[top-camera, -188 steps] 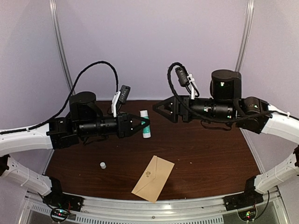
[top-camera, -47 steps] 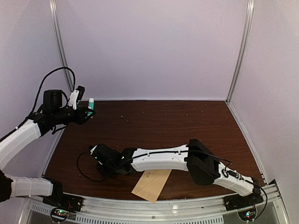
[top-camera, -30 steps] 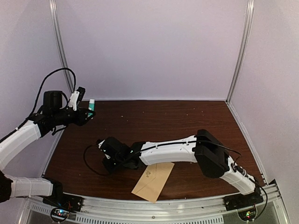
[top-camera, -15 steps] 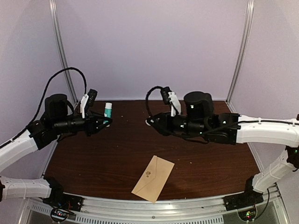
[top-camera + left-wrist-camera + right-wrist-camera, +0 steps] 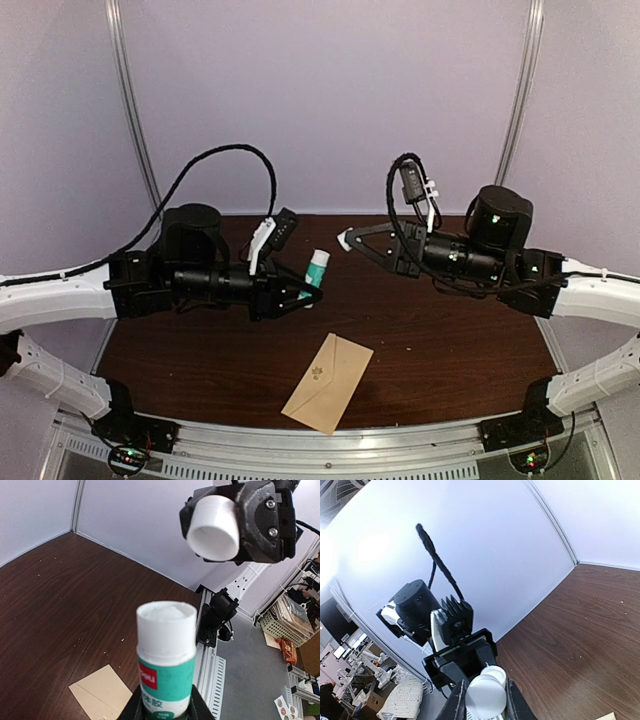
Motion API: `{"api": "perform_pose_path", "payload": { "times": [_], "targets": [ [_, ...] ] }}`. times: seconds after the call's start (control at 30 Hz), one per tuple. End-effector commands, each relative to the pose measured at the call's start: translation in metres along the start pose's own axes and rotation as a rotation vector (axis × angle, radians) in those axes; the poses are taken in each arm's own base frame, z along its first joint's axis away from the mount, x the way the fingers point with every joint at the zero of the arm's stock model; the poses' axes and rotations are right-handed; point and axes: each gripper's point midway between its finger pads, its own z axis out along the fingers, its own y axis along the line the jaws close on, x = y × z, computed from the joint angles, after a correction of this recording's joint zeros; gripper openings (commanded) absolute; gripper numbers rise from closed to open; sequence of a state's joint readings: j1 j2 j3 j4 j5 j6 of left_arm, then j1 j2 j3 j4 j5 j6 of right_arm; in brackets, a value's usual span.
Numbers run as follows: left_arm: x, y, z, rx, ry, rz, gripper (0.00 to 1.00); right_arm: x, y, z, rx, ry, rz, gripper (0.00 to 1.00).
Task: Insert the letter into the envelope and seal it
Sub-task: Close the solid glue cap on the solid glue.
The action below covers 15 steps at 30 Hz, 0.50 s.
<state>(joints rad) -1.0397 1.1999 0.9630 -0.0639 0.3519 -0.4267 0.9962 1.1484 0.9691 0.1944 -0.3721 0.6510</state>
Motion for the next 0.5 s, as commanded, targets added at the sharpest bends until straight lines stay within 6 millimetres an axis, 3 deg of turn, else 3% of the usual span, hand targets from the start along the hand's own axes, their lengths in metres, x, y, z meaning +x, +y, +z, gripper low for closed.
{"api": "perform_pose_path", "payload": {
  "times": [0.0, 0.47],
  "targets": [
    [-0.03, -0.016, 0.009, 0.022, -0.075, 0.024, 0.0, -0.002, 0.021, -0.01, -0.1, 0.006, -0.012, 0.01],
    [-0.031, -0.028, 0.023, 0.06, -0.054, 0.036, 0.0, 0.005, 0.008, -0.012, -0.044, 0.016, -0.01, 0.03]
  ]
}}
